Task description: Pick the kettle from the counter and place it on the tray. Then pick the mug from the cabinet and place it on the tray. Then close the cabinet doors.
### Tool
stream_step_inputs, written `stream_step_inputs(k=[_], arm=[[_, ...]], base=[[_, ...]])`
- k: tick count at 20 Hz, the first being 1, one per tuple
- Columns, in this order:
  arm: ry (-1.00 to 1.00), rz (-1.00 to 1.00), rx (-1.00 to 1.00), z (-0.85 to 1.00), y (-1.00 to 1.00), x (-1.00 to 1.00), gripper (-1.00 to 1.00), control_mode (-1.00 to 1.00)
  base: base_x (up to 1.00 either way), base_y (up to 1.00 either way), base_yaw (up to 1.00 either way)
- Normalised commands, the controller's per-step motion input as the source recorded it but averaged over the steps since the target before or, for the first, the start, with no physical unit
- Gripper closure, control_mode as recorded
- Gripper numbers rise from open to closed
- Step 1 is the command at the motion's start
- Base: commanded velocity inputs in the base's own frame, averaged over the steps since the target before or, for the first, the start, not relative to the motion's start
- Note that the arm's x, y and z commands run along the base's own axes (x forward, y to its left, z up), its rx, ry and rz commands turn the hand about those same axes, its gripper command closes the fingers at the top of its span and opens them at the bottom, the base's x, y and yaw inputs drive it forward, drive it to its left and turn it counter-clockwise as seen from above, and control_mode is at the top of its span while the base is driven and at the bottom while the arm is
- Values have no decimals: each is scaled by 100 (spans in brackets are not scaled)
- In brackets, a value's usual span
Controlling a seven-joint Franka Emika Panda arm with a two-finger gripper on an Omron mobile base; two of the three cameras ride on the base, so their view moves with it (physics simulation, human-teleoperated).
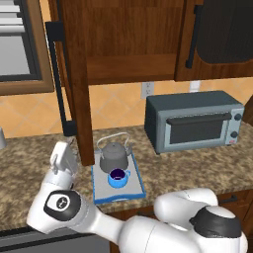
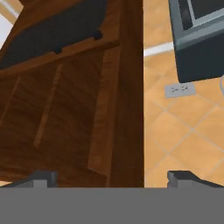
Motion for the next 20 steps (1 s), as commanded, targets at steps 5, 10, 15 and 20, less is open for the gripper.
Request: stream_step_inputs(k=[5, 10, 15, 20], arm=[[5, 0, -6, 7, 24, 1, -100, -100], [-2, -2, -2, 41, 8, -30, -100, -100], [0, -5, 0, 41, 2, -27, -100, -100], [0, -5, 0, 46, 1, -19, -100, -100]], base=[[0, 0, 0], [0, 0, 0], [0, 0, 0], [0, 0, 0]])
